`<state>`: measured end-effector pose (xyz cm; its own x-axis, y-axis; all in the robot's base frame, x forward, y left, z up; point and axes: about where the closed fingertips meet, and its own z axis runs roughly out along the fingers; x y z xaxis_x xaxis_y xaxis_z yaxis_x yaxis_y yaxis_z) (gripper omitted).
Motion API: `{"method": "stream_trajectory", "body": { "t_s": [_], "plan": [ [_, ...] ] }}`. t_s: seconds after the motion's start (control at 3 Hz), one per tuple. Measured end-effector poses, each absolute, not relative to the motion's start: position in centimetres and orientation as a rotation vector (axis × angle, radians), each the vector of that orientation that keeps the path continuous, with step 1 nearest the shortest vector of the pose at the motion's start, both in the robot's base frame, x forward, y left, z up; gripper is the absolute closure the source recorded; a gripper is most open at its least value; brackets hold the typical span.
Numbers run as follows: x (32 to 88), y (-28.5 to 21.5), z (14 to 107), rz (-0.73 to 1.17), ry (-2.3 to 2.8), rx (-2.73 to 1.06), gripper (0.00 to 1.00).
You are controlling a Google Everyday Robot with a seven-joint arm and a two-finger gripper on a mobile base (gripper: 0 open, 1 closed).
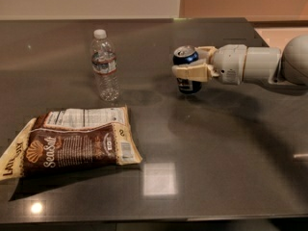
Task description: Place pepsi can upright
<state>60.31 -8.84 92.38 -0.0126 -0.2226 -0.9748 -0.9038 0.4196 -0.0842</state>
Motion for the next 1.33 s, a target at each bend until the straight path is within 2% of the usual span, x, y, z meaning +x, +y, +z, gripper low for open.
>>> {"method": "stream_trajectory", "body": {
  "t_s": [1.0, 1.33],
  "plan": [
    [60.1, -9.5, 91.3, 0.882, 1.455, -0.999, 1.00],
    [60.1, -9.9, 90.9, 0.902, 1.436, -0.981, 0.83]
  ]
}}
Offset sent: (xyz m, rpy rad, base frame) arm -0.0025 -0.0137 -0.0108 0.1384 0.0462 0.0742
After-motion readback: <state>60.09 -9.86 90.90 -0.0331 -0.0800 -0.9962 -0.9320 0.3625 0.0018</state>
